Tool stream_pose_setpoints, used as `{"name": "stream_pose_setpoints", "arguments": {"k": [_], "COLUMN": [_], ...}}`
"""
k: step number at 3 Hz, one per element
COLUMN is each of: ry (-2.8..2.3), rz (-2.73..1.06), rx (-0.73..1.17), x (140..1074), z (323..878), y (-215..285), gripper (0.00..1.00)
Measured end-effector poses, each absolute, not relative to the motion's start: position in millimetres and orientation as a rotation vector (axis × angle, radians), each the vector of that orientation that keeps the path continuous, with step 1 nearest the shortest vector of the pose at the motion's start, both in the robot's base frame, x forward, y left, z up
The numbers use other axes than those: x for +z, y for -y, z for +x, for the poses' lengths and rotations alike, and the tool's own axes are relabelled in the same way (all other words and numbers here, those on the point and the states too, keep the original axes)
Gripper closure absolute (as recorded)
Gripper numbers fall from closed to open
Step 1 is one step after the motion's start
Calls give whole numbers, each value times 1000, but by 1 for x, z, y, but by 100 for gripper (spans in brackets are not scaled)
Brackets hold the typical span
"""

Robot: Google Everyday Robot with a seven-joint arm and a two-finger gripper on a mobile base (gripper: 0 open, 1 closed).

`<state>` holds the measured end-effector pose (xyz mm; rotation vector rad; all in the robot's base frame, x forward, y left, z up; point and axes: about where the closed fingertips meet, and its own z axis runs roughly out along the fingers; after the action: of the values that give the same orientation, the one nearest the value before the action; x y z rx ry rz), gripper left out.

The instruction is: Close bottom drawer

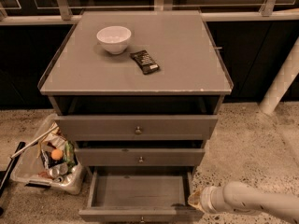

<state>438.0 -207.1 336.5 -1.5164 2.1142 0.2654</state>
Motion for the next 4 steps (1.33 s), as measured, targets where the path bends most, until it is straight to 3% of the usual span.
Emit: {"name": "stream_pose_setpoints", "arguments": {"k": [4], "ry": [-2041], "rz": [-1580], "rx": [571], "x": [190], "z": [376], "y": [171], "gripper": [100]}}
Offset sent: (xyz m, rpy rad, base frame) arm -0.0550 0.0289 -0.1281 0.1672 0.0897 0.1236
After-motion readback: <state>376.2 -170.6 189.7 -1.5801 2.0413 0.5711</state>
